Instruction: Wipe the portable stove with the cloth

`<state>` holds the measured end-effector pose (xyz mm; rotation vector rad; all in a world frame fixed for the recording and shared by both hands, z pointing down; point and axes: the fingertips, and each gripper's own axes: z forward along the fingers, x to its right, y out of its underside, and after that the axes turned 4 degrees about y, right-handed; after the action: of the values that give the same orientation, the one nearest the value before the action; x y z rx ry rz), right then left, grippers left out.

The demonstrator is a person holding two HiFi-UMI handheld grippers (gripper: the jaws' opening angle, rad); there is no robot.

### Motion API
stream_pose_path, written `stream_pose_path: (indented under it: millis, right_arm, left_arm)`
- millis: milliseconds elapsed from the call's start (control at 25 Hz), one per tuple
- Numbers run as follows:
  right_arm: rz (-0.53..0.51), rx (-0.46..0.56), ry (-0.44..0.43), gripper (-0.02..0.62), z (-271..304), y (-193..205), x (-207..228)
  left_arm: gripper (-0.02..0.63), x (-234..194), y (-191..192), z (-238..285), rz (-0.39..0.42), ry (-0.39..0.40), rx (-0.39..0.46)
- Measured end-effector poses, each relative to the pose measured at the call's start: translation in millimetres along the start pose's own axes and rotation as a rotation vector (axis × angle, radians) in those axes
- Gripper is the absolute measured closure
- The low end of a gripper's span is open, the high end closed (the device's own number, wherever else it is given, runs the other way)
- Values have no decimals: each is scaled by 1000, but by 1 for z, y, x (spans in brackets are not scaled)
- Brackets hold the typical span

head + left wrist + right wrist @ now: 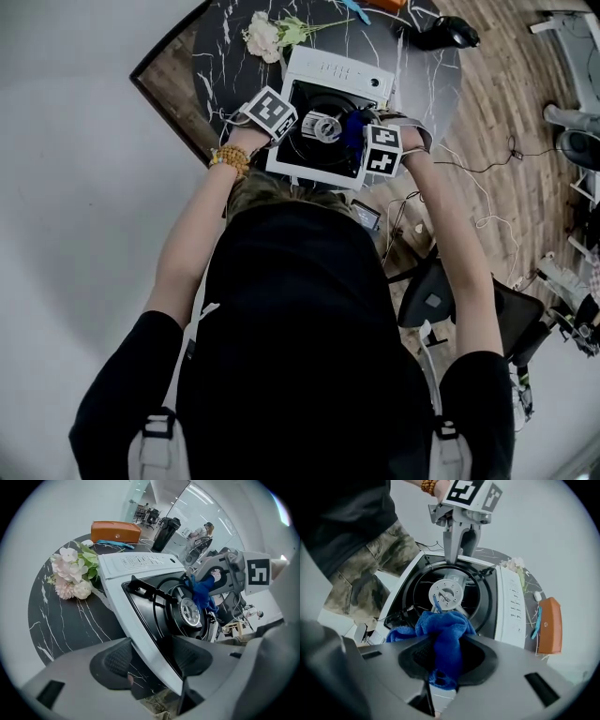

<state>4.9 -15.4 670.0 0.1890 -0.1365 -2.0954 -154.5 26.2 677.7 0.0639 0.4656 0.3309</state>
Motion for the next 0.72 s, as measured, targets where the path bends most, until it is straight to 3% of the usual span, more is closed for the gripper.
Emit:
stream_pose_path:
  millis: [360, 720]
  right_arm:
    - [104, -51, -98, 505, -3, -6, 2]
    - [252, 17, -161, 509, -11, -10, -3]
  left_arm:
    - [347, 1, 1, -1, -9, -13, -24]
    - [347, 1, 1, -2, -47, -32, 4]
